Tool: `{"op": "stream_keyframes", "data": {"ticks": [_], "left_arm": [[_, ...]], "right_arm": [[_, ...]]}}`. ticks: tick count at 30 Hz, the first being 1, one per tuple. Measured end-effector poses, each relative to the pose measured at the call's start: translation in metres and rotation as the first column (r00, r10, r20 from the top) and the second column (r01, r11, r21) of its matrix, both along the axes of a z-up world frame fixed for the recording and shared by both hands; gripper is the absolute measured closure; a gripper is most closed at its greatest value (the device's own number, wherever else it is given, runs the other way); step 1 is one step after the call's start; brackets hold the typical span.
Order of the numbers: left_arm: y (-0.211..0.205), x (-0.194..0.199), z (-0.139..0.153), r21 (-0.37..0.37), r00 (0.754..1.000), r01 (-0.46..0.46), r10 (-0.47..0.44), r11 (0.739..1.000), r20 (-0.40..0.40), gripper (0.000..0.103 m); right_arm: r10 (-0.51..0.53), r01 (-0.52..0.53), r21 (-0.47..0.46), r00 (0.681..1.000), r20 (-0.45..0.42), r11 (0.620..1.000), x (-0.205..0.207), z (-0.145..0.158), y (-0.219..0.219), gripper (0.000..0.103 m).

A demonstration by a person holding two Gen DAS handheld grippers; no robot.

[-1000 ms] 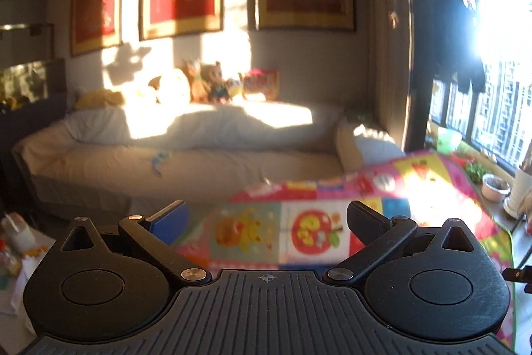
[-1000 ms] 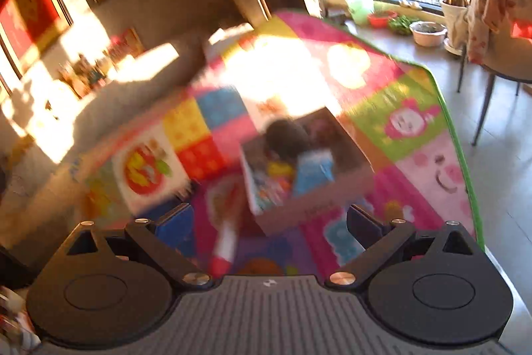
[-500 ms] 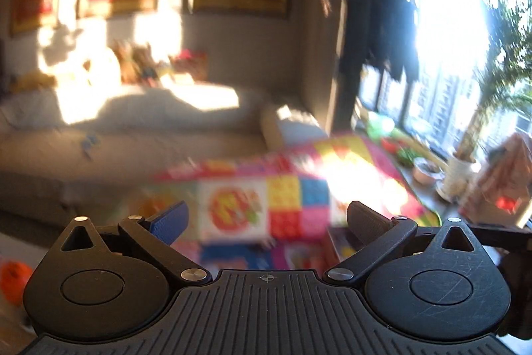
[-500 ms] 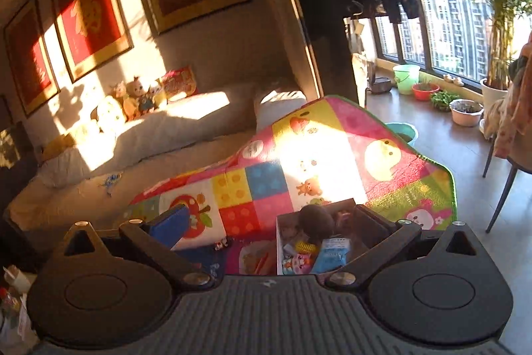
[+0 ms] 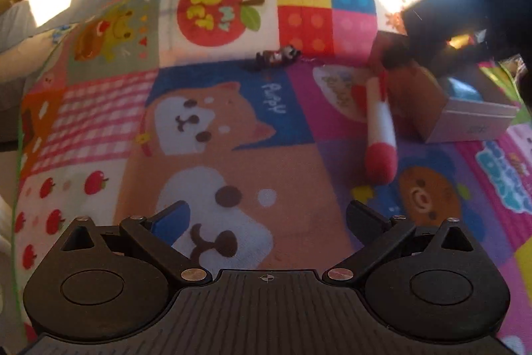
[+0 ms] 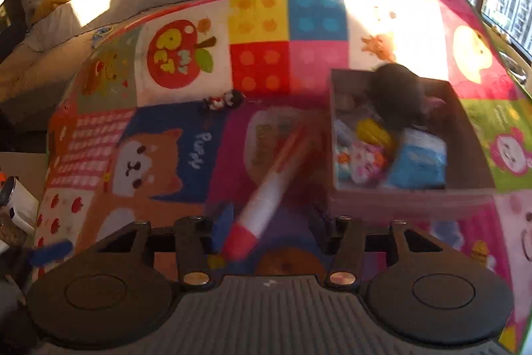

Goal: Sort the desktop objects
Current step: 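Grasp the small keychain figure with the right gripper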

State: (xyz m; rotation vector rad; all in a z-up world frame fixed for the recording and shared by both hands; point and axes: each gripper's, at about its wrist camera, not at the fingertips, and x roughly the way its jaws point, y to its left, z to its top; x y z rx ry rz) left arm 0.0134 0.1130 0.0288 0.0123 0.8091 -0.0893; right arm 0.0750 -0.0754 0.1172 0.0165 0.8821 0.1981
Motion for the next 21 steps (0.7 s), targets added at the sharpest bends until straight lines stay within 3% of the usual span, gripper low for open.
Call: {"op": "stream_keyframes", "data": {"ticks": [1, 3, 5, 10, 13, 15, 17, 19, 21], "left_arm": [[0.001, 0.002, -0.009, 0.005, 1.000, -0.026, 0.026, 1.000, 0.007, 0.000], [0.009, 0.009, -0.023, -0.010, 0.995, -0.097, 0.097, 0.995, -0.009, 0.000], [0.015, 0.004, -0.019, -0.022, 0.992, -0.113, 0.114, 0.993, 0.052, 0.000], [0.018, 0.006, -0.020, -0.018, 0.991, -0.116, 0.117, 0.993, 0.057, 0.000], [0.015, 0.005, -0.021, 0.008, 0.992, -0.112, 0.111, 0.994, 0.058, 0.000], [0.016, 0.005, -0.021, 0.003, 0.992, -0.110, 0.110, 0.994, 0.059, 0.000], [0.016, 0.005, -0.022, 0.004, 0.992, -0.109, 0.109, 0.994, 0.061, 0.000], [0.015, 0.006, -0.022, 0.008, 0.992, -0.112, 0.111, 0.994, 0.062, 0.000], [0.015, 0.007, -0.023, 0.012, 0.992, -0.115, 0.114, 0.993, 0.062, 0.000]], "right_arm": [[0.011, -0.010, -0.024, 1.000, 0.026, 1.000, 0.019, -0.004, 0.018, 0.032], [0.010, -0.007, -0.061, 0.999, 0.049, 0.998, 0.057, -0.013, 0.046, 0.017], [0.005, -0.002, -0.078, 0.999, 0.032, 0.997, 0.095, -0.023, 0.067, 0.017], [0.013, -0.013, -0.137, 1.000, 0.002, 0.991, 0.176, -0.057, 0.101, 0.018], [0.026, -0.031, -0.189, 0.999, -0.032, 0.982, 0.205, -0.080, 0.117, 0.017], [0.052, -0.053, -0.217, 0.999, -0.012, 0.975, 0.212, -0.088, 0.125, 0.009], [0.097, -0.092, -0.247, 0.995, 0.008, 0.965, 0.212, -0.087, 0.132, 0.016], [0.153, -0.145, -0.240, 0.988, 0.014, 0.960, 0.205, -0.082, 0.134, 0.056], [0.187, -0.181, -0.238, 0.982, 0.003, 0.954, 0.196, -0.078, 0.131, 0.060]]}}
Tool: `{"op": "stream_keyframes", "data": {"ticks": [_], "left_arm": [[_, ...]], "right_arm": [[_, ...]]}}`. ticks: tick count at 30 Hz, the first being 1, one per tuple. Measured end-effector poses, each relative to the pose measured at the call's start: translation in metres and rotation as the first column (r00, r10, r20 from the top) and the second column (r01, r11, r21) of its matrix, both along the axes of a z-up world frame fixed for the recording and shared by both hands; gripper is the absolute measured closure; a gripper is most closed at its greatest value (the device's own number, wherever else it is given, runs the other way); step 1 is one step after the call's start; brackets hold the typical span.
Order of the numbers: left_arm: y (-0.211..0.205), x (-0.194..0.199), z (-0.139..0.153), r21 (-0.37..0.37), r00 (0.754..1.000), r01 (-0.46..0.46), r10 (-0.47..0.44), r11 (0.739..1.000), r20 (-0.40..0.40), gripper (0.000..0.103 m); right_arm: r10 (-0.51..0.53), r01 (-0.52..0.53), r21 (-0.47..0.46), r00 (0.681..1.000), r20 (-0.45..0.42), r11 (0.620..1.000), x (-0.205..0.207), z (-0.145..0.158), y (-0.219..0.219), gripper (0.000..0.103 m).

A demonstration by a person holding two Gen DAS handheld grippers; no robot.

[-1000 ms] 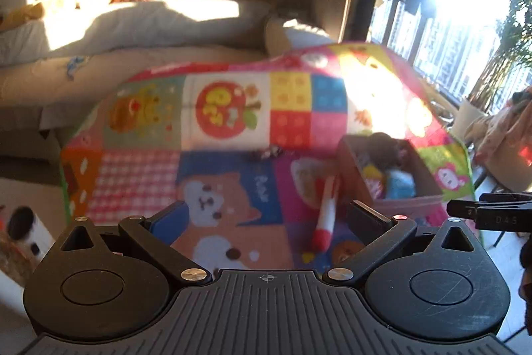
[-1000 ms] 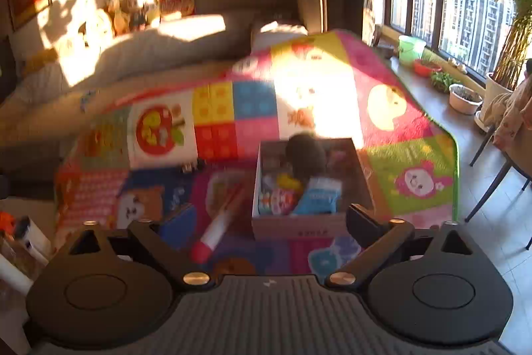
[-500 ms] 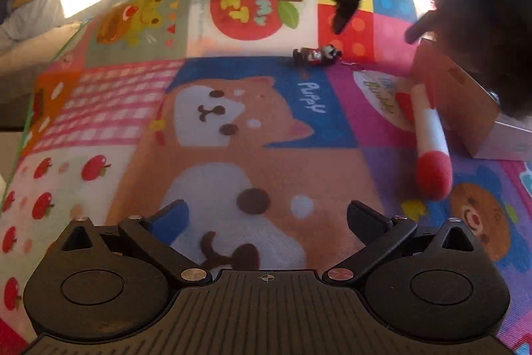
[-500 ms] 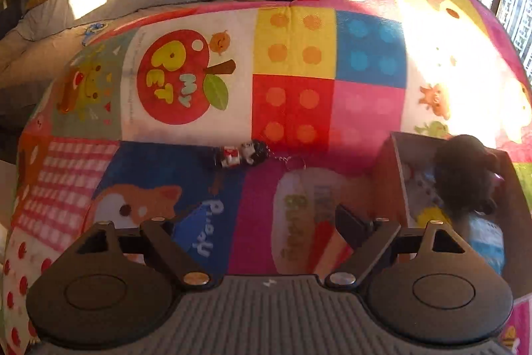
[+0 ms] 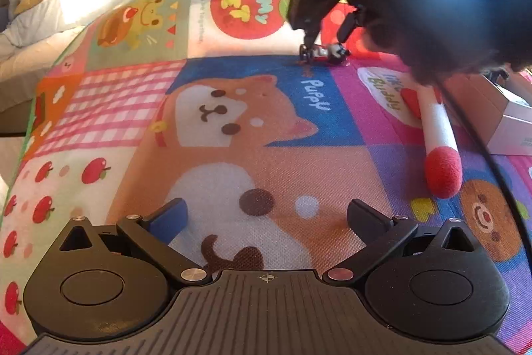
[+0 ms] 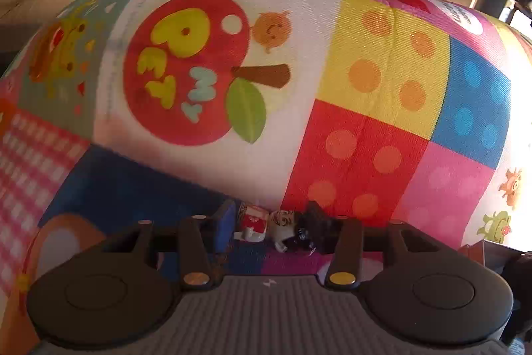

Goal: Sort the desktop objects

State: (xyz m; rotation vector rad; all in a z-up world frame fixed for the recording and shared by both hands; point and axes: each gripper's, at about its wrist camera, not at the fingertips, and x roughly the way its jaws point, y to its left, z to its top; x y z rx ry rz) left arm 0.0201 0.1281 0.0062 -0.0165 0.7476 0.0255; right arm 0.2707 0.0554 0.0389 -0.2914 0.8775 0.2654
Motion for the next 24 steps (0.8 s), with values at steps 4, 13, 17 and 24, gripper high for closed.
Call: {"op": "stream_keyframes", "data": {"ticks": [4, 13, 17, 24], "left_arm": [[0.001, 0.001, -0.001, 0.001, 1.000, -0.002, 0.002, 1.000, 0.001, 0.000], [0.001, 0.000, -0.003, 0.000, 1.000, -0.006, 0.006, 1.000, 0.011, 0.000], [0.000, -0.002, -0.003, -0.001, 1.000, -0.005, 0.005, 1.000, 0.012, 0.000], [0.000, -0.002, -0.003, -0.002, 1.000, -0.005, 0.006, 1.000, 0.013, 0.000]], "right_arm": [[0.051, -0.050, 0.015, 0.998, -0.025, 0.999, -0.021, 0.003, -0.016, 0.073], [0.009, -0.008, 0.026, 1.000, -0.019, 1.000, -0.046, 0.007, -0.056, 0.032], [-0.013, 0.014, 0.051, 1.000, -0.022, 0.999, -0.027, 0.004, -0.045, 0.021], [-0.121, 0.123, 0.012, 0.988, -0.092, 0.992, -0.003, -0.020, -0.025, 0.035]]}}
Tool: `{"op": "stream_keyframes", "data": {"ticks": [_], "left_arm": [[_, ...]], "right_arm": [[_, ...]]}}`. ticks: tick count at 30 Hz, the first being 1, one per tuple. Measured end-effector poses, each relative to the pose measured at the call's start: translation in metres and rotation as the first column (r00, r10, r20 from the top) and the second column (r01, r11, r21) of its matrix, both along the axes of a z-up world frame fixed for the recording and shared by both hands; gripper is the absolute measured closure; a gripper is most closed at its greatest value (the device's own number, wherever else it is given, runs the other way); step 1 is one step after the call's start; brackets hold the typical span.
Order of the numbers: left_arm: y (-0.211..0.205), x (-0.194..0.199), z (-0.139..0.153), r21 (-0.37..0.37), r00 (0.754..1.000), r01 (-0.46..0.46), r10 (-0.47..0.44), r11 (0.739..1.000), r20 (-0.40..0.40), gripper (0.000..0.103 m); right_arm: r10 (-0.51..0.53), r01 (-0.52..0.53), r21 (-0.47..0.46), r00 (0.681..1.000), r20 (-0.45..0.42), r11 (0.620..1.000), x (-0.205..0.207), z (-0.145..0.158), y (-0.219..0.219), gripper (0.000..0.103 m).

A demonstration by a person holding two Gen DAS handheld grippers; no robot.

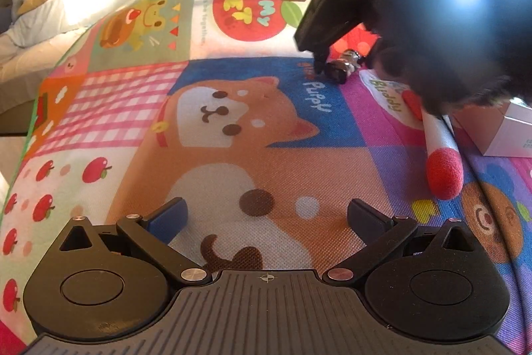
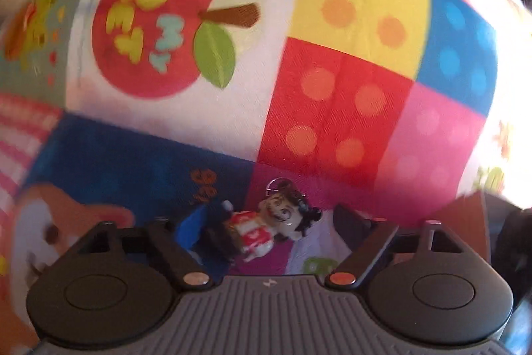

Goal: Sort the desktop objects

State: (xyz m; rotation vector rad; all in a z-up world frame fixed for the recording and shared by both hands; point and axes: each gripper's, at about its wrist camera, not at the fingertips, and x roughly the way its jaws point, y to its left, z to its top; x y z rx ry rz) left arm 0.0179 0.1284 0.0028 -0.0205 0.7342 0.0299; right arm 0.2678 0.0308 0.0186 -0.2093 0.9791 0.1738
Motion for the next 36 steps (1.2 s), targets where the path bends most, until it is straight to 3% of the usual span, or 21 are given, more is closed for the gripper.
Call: {"op": "stream_keyframes", "data": {"ticks": [5, 9, 11, 14, 19, 21, 24, 28, 33, 36], "left_arm": [[0.000, 0.000, 0.000, 0.001, 1.000, -0.001, 0.001, 1.000, 0.000, 0.000], [-0.001, 0.000, 0.000, 0.001, 1.000, -0.001, 0.001, 1.000, 0.001, 0.000], [-0.001, 0.000, 0.000, 0.001, 1.000, -0.002, 0.002, 1.000, 0.001, 0.000], [-0.001, 0.001, -0.001, 0.002, 1.000, -0.002, 0.002, 1.000, 0.001, 0.000], [0.000, 0.001, -0.001, 0.000, 1.000, -0.001, 0.001, 1.000, 0.001, 0.000], [0.000, 0.001, 0.000, -0.004, 1.000, 0.000, 0.000, 1.000, 0.001, 0.000], [0.001, -0.001, 0.001, -0.010, 1.000, 0.005, -0.005, 1.000, 0.002, 0.000], [0.001, -0.006, 0.003, 0.001, 0.999, 0.030, -0.030, 1.000, -0.009, 0.000], [-0.015, -0.004, 0.013, -0.032, 0.997, 0.068, -0.069, 0.997, -0.031, 0.000], [-0.041, 0.010, 0.024, 0.045, 0.996, 0.086, -0.086, 0.995, 0.002, 0.000]], "right_arm": [[0.076, -0.078, 0.062, 0.997, 0.021, 0.995, -0.048, 0.024, -0.025, 0.038], [0.241, -0.207, 0.251, 0.964, -0.112, 0.945, -0.095, 0.045, -0.053, 0.037], [0.194, -0.168, 0.241, 0.977, -0.088, 0.956, -0.115, 0.057, -0.068, 0.037], [0.039, -0.029, 0.205, 0.998, -0.045, 0.978, -0.138, 0.061, -0.091, 0.037], [-0.118, 0.127, 0.229, 0.992, -0.053, 0.965, -0.154, 0.037, -0.099, 0.048], [-0.131, 0.140, 0.257, 0.990, -0.050, 0.956, -0.152, 0.024, -0.098, 0.058], [-0.128, 0.125, 0.216, 0.992, 0.002, 0.968, -0.156, 0.015, -0.093, 0.073], [-0.072, 0.075, 0.207, 0.997, -0.021, 0.975, -0.189, 0.019, -0.108, 0.073], [-0.019, 0.036, 0.180, 0.995, -0.097, 0.983, -0.273, 0.023, -0.157, 0.074], [-0.067, 0.079, 0.109, 0.992, -0.109, 0.991, -0.312, 0.022, -0.193, 0.075]]}}
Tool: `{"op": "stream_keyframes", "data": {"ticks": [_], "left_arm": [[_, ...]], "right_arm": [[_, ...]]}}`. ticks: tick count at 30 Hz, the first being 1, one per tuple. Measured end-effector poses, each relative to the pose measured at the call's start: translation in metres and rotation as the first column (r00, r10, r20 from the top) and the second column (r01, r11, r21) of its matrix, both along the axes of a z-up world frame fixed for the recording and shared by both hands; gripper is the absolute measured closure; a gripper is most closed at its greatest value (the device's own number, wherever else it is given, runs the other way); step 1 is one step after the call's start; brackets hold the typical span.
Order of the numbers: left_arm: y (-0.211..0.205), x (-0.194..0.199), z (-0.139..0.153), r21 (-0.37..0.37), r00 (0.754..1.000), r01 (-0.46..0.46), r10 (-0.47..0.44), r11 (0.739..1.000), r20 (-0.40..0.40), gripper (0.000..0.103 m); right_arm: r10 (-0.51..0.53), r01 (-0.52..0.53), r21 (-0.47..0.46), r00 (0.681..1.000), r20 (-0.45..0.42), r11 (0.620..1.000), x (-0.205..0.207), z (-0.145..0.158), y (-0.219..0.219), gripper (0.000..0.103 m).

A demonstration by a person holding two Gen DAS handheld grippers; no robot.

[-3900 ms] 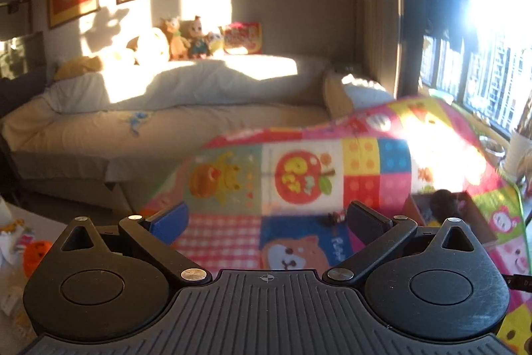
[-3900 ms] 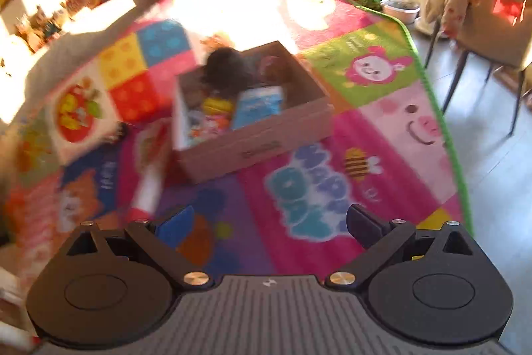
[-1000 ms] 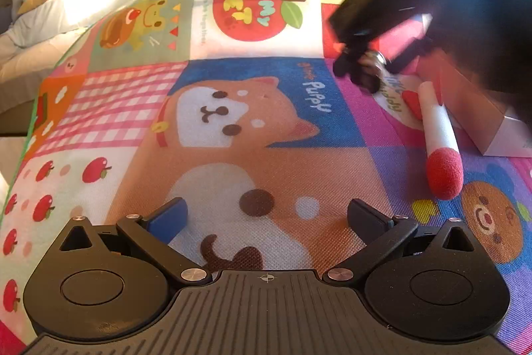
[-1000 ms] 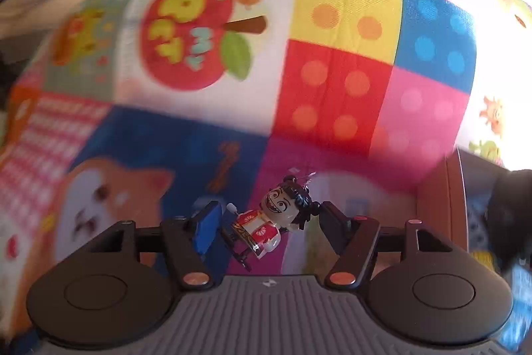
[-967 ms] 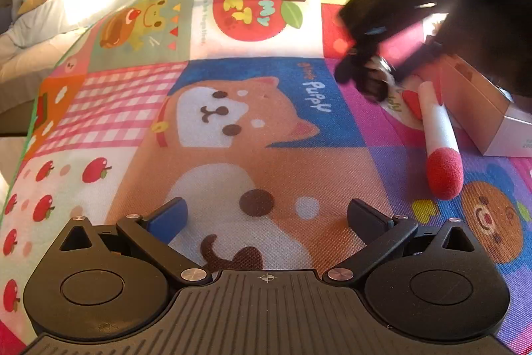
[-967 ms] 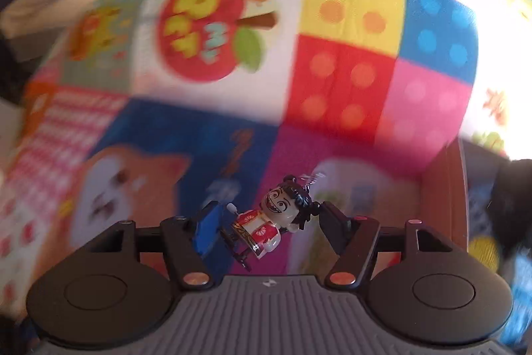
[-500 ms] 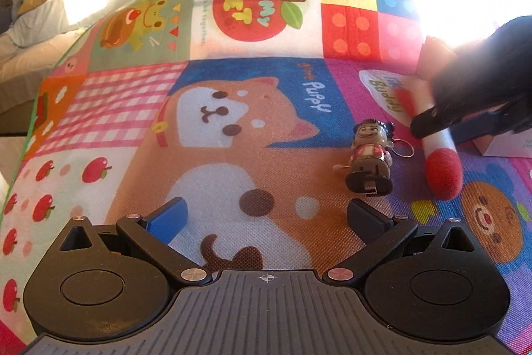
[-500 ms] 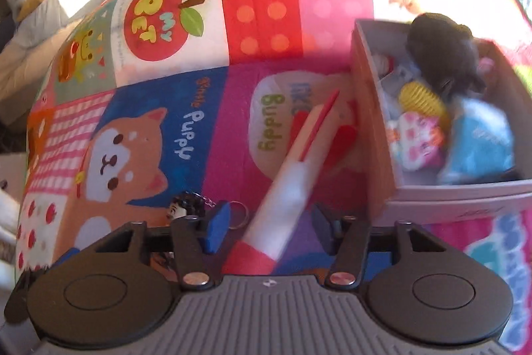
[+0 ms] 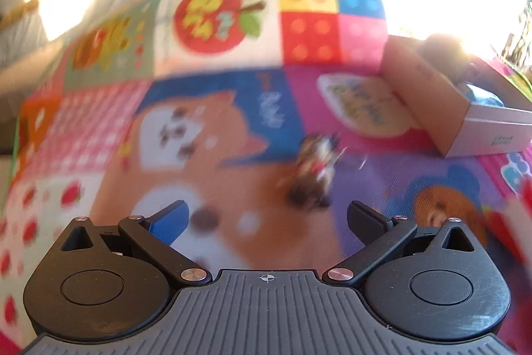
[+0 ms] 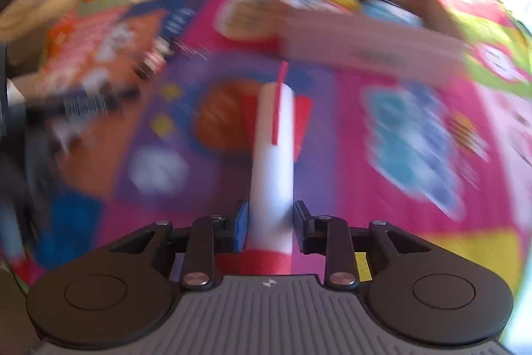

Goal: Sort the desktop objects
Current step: 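Grasp the white red-tipped marker with the right gripper, then grasp the keychain figure with the left gripper while the right holds the marker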

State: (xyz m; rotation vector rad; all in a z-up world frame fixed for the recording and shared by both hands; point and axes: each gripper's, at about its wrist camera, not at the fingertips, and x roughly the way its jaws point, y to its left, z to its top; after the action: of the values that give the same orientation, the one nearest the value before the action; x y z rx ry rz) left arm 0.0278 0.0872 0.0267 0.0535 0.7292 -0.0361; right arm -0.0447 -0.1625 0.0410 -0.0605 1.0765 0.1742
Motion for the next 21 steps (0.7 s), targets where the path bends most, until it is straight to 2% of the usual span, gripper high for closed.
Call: {"op": "stream_keyframes", "data": {"ticks": [3, 5, 6, 8, 9, 10, 11, 13, 14, 18, 21], "left_arm": [[-0.021, 0.022, 0.004, 0.030, 1.000, -0.022, 0.023, 0.999, -0.009, 0.000], [-0.031, 0.035, 0.001, 0.042, 0.998, -0.030, 0.032, 0.999, -0.049, 0.000], [-0.034, 0.040, -0.001, 0.051, 0.996, -0.044, 0.047, 0.998, -0.070, 0.000], [-0.039, 0.045, -0.006, 0.055, 0.993, -0.061, 0.066, 0.997, -0.100, 0.005], [-0.042, 0.046, -0.007, 0.059, 0.992, -0.059, 0.065, 0.997, -0.108, 0.018], [-0.045, 0.045, -0.006, 0.052, 0.994, -0.047, 0.052, 0.998, -0.099, 0.028], [-0.048, 0.044, -0.005, 0.060, 0.995, -0.035, 0.040, 0.998, -0.096, 0.035], [-0.060, 0.041, -0.001, 0.101, 0.994, -0.001, 0.011, 0.995, -0.106, 0.065], [-0.066, 0.038, 0.001, 0.109, 0.994, 0.026, -0.014, 0.994, -0.111, 0.068], [-0.090, 0.009, 0.015, 0.047, 0.979, 0.170, -0.164, 0.984, -0.119, 0.069], [-0.105, -0.025, 0.020, -0.022, 0.949, 0.286, -0.286, 0.958, -0.131, 0.068]], "right_arm": [[-0.094, 0.094, -0.037, 0.995, -0.018, 0.995, -0.015, -0.004, -0.039, 0.075], [-0.134, 0.134, -0.038, 0.991, -0.003, 0.990, -0.019, -0.003, -0.056, 0.074], [-0.149, 0.149, -0.039, 0.989, 0.011, 0.988, -0.020, -0.002, -0.063, 0.072], [-0.167, 0.168, -0.035, 0.985, 0.036, 0.985, -0.018, -0.001, -0.070, 0.060], [-0.179, 0.180, -0.030, 0.983, 0.048, 0.983, -0.017, -0.001, -0.073, 0.050], [-0.192, 0.194, -0.021, 0.979, 0.060, 0.981, -0.017, 0.000, -0.078, 0.045], [-0.202, 0.203, -0.010, 0.977, 0.069, 0.979, -0.017, 0.001, -0.080, 0.043], [-0.219, 0.219, 0.014, 0.973, 0.074, 0.976, -0.019, 0.003, -0.086, 0.038], [-0.227, 0.226, 0.023, 0.971, 0.073, 0.974, -0.019, 0.003, -0.090, 0.037], [-0.235, 0.234, 0.021, 0.969, 0.072, 0.972, -0.025, 0.002, -0.096, 0.023], [-0.234, 0.235, -0.002, 0.970, 0.068, 0.972, -0.030, 0.000, -0.100, 0.018]]}}
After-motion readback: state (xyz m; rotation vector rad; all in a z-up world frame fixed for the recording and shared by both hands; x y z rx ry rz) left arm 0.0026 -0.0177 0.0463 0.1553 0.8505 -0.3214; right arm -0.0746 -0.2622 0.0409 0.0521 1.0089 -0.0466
